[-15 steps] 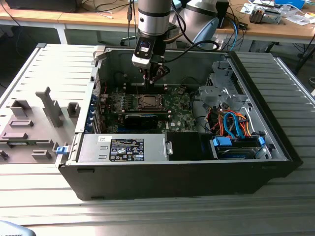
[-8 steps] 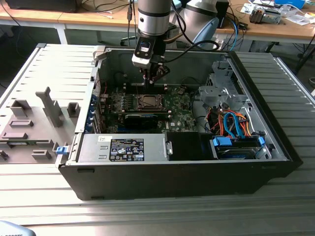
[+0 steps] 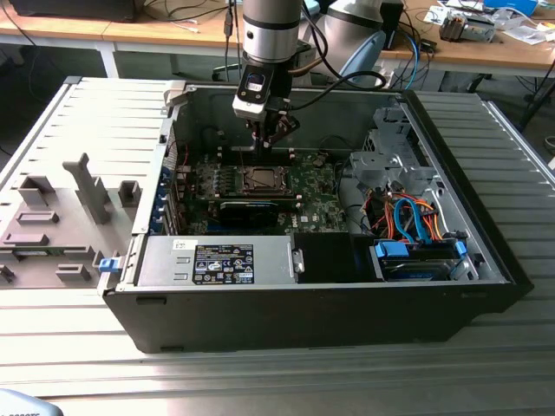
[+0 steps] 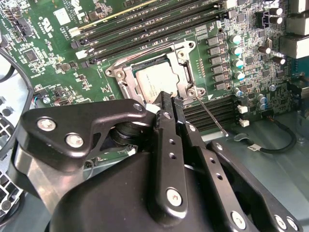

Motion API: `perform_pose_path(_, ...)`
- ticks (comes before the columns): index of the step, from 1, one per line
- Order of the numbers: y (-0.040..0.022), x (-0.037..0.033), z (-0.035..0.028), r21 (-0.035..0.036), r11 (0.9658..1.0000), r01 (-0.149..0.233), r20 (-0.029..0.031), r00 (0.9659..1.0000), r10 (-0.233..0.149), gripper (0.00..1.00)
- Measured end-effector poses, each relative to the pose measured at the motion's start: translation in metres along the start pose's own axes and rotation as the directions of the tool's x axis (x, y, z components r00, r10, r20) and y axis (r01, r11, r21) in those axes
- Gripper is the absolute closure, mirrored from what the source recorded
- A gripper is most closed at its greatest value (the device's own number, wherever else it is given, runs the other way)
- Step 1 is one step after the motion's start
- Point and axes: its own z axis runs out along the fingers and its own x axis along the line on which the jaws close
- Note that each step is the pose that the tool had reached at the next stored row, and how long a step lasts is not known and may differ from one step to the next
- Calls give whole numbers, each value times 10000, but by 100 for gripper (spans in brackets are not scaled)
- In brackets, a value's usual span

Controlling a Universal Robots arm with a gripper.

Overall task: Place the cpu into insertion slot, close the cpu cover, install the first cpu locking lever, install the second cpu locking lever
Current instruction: 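Install the first cpu locking lever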

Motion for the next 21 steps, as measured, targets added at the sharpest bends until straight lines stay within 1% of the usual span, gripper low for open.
perform_pose_path(21, 0, 0, 0, -1, 10000, 98, 3, 10000, -98, 84)
